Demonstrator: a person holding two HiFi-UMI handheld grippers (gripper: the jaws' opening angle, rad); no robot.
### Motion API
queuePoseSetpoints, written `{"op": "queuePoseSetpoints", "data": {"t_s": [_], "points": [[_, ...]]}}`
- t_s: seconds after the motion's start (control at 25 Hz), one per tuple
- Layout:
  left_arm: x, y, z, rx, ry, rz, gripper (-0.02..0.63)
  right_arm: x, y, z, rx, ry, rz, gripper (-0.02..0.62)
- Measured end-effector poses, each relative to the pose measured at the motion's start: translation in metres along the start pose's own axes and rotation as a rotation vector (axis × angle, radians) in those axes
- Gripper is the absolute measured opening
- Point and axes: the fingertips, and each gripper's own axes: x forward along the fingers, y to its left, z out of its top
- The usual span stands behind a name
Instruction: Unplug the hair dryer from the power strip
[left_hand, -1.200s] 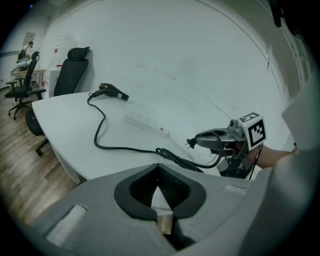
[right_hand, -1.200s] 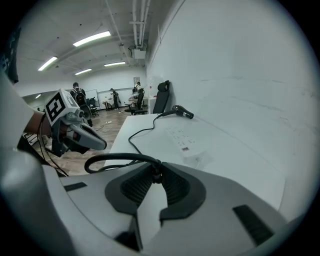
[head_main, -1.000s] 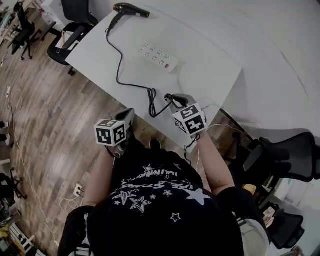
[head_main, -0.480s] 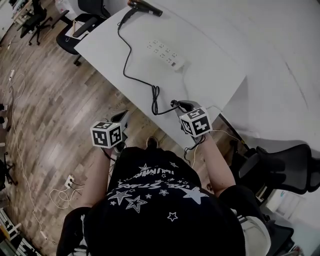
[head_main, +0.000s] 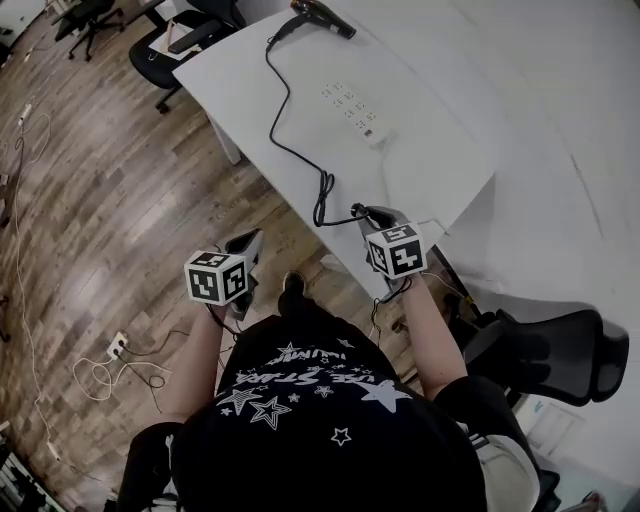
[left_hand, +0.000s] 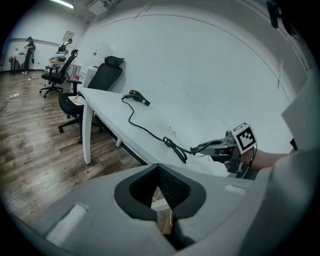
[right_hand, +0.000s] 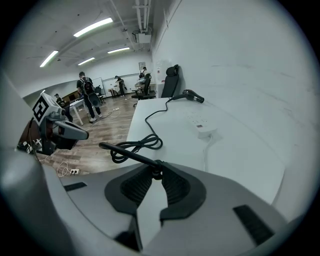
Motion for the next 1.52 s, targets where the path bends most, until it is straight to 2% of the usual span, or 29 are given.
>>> {"op": "queuePoseSetpoints", "data": {"t_s": [0.44, 1.0, 1.52], "points": [[-0.053, -0.005, -0.051, -0.046, -0.01, 0.027, 0.006, -0.022, 0.032, -0.022, 0.02, -0.004, -0.035, 0.074], [-0.073, -0.045, -0.082, 0.005, -0.009, -0.006, 0.006, -0.052, 0.077, -0.062, 0.047, -0.03, -0.015, 0.087], [-0.09, -0.065, -0.098, 0.025, -0.018, 0.0, 0.006, -0.063, 0.095, -0.087, 0.068, -0.038, 0.027, 0.055]]}}
